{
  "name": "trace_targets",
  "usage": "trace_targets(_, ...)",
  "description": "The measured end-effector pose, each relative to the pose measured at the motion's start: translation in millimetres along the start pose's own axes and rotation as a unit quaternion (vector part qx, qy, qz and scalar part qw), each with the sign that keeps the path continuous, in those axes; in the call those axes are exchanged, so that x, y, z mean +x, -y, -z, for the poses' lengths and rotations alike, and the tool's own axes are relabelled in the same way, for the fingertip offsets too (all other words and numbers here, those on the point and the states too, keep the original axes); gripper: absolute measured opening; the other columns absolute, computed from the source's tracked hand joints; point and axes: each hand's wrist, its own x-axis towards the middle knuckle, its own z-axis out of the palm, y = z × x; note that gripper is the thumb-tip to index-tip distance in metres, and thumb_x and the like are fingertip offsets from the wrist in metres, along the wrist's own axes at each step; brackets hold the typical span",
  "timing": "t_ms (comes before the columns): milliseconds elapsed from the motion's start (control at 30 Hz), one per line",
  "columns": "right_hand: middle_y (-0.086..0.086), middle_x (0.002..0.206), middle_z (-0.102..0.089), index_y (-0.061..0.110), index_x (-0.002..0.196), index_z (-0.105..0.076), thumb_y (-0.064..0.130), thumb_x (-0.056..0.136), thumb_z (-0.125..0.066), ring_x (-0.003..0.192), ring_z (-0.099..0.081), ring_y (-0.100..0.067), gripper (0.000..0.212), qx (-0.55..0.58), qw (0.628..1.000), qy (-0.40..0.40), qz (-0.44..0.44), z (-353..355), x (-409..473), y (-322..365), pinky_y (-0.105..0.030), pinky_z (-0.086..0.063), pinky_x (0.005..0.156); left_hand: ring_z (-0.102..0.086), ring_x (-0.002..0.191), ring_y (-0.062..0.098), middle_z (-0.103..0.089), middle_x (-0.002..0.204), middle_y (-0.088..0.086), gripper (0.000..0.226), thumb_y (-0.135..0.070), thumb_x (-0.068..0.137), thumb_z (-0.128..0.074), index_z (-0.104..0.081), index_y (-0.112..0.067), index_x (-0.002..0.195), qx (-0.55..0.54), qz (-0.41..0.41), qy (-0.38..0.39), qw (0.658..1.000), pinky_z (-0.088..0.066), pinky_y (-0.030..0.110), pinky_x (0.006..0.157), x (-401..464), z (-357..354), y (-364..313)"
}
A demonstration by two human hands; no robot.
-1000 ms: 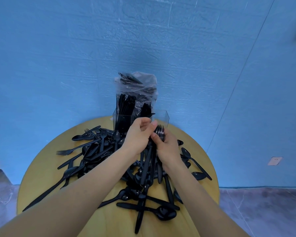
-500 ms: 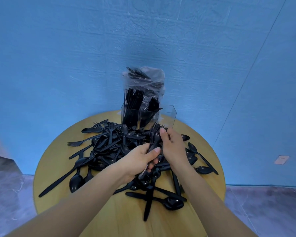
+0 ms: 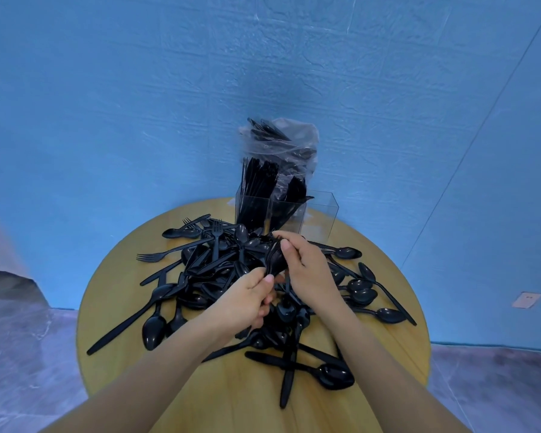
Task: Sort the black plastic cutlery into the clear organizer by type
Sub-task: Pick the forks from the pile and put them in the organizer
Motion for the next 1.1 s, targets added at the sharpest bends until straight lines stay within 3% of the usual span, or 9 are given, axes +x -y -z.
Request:
trace_targets(133,0.007,0.102,-0.064,0.018,0.124,-0.058,0.024,0.102,-0.036,0.09,-0.058,-0.005,0.032,0.005,0.999,0.005,-0.052,3.6,22.2,-7.2,-0.027,-0.048,0.088,-0.029,0.046,0.003,-0.037,0.067,-0.006,0.03,-0.028,0.103,-0.028,-0.054,-0.016,0.109,0.044,0.003,-0.07,0.997,-0.025,0.016,0.043,10.8,18.8,5.3)
trace_targets(267,0.004,0.105,-0.06,0.014,0.119,-0.06,0.015,0.099,-0.044,0.093,-0.056,-0.009,0.025,-0.073,0.989,-0.032,-0.121,19.0,55.2,-30.9,-0.016,-0.039,0.075,-0.028,0.05,0.007,-0.036,0.067,-0.004,0.03,-0.026,0.104,-0.027,-0.054,-0.015,0.109,0.048,0.004,-0.126,0.991,-0.023,0.018,0.044,31.4,38.3,-1.2)
trace_targets(400,-0.007,0.11,-0.062,0.006,0.117,-0.061,0.01,0.097,-0.049,0.095,-0.052,-0.014,0.024,-0.146,0.98,-0.019,-0.137,23.8,82.4,-53.8,-0.02,-0.036,0.08,-0.03,0.051,0.008,-0.037,0.067,-0.003,0.029,-0.025,0.104,-0.027,-0.053,-0.014,0.112,0.051,0.011,-0.132,0.99,-0.024,0.018,0.044,52.5,45.8,-5.2)
trace_targets(633,-0.013,0.115,-0.064,0.005,0.119,-0.061,0.018,0.096,-0.053,0.106,-0.058,-0.027,0.028,-0.219,0.964,0.028,-0.148,5.5,102.7,-81.0,-0.027,-0.04,0.082,-0.03,0.049,0.006,-0.038,0.067,-0.003,0.027,-0.024,0.104,-0.028,-0.052,-0.015,0.113,0.032,0.021,-0.125,0.991,-0.027,0.015,0.041,79.4,48.4,-5.1)
trace_targets(900,-0.013,0.091,-0.065,0.001,0.099,-0.062,0.035,0.094,-0.055,0.085,-0.059,-0.028,0.035,-0.245,0.949,0.056,-0.189,0.7,105.1,-93.2,-0.035,-0.047,0.074,-0.031,0.044,0.004,-0.039,0.064,-0.004,0.026,-0.022,0.104,-0.03,-0.054,-0.016,0.111,0.016,0.016,-0.109,0.994,-0.027,0.015,0.04,86.0,45.3,0.2)
trace_targets(1100,-0.002,0.067,-0.048,0.011,0.069,-0.047,0.033,0.088,-0.064,0.071,-0.049,-0.022,0.034,-0.184,0.951,0.057,-0.242,-5.4,111.6,-90.1,-0.029,-0.037,0.065,-0.03,0.044,0.004,-0.039,0.064,-0.004,0.027,-0.022,0.104,-0.03,-0.054,-0.015,0.11,0.018,0.011,-0.106,0.994,-0.027,0.015,0.04,85.9,44.2,-2.2)
